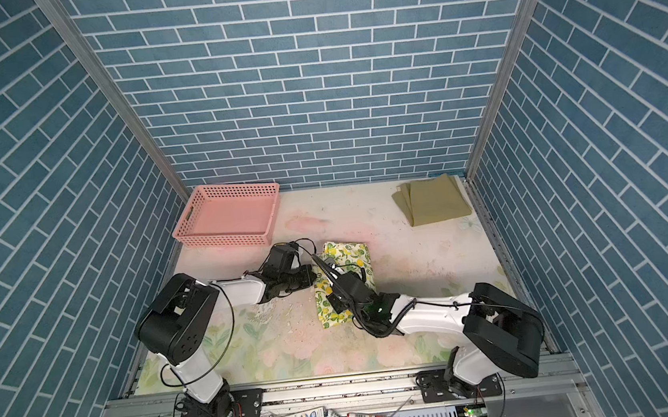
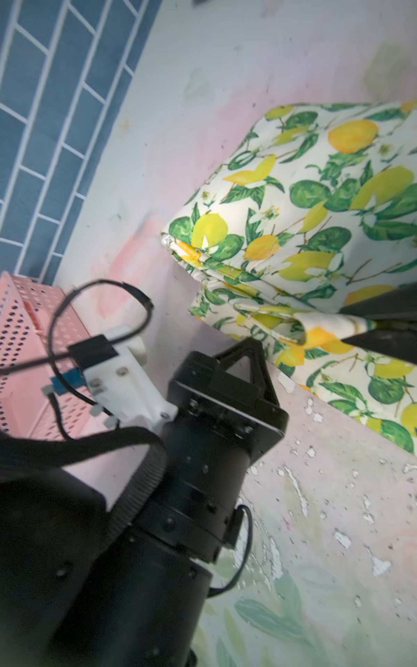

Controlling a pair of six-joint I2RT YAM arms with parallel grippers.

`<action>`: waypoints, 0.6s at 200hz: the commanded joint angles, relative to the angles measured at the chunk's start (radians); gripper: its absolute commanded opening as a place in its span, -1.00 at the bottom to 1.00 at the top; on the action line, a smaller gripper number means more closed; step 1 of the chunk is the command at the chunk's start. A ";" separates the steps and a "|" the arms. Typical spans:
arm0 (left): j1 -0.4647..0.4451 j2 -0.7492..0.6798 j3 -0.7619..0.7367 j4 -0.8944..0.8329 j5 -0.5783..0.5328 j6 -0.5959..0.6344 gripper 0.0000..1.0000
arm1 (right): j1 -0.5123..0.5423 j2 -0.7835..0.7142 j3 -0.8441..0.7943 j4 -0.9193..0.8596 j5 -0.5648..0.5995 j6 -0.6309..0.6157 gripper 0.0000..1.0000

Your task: Fold and stack the skirts

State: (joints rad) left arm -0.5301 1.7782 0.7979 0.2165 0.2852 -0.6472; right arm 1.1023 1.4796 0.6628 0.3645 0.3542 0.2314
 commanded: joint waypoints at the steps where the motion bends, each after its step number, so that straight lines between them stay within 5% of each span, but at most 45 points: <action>1: -0.003 0.026 -0.004 -0.011 -0.009 -0.009 -1.00 | 0.013 0.046 -0.001 0.106 -0.051 0.079 -1.00; 120: 0.002 0.019 -0.012 0.004 -0.001 -0.028 -1.00 | 0.032 0.198 -0.016 0.185 -0.180 0.141 -1.00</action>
State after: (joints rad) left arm -0.5297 1.7824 0.7979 0.2298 0.2886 -0.6666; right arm 1.1255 1.6520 0.6617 0.5152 0.2054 0.3367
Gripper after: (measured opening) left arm 0.043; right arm 0.060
